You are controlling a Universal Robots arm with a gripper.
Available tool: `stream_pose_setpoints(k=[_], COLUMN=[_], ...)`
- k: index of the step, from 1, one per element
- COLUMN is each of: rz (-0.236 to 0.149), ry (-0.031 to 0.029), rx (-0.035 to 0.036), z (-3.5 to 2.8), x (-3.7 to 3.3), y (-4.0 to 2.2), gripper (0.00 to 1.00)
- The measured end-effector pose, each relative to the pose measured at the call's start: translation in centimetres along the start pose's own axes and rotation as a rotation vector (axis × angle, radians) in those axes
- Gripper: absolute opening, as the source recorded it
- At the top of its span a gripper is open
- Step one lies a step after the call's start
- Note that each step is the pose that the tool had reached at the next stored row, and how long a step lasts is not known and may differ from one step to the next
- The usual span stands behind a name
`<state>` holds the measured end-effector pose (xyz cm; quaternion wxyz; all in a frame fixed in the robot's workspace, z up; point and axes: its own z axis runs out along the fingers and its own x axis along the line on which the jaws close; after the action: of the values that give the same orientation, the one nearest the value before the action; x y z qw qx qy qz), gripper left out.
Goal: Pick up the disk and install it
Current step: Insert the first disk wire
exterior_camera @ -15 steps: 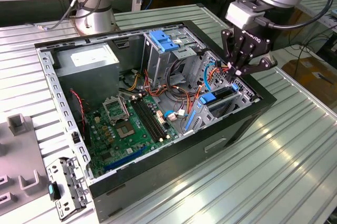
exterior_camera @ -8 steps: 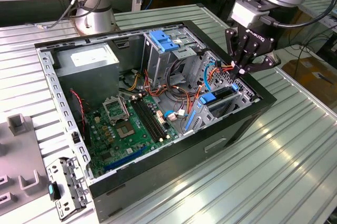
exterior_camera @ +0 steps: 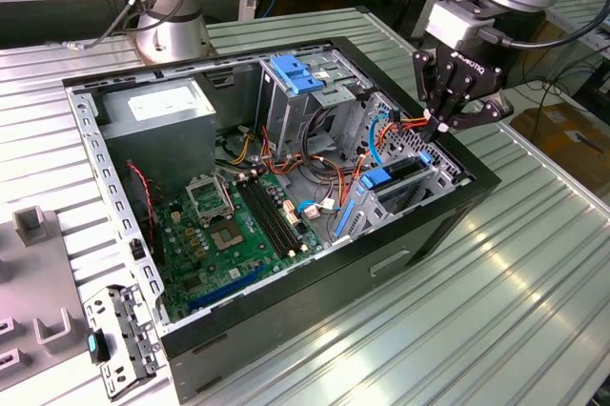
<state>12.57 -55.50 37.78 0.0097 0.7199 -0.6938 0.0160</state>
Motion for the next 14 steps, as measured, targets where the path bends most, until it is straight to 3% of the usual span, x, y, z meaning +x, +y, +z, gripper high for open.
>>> stream_pose_setpoints(k=[7,14], rz=[-0.001,-0.004], ry=[-0.0001,-0.0001], rx=[-0.0014,-0.0024], z=[0.01,0.01], x=[0.04,0.06], y=[-1.01,-1.60], gripper=[0.11,0.11])
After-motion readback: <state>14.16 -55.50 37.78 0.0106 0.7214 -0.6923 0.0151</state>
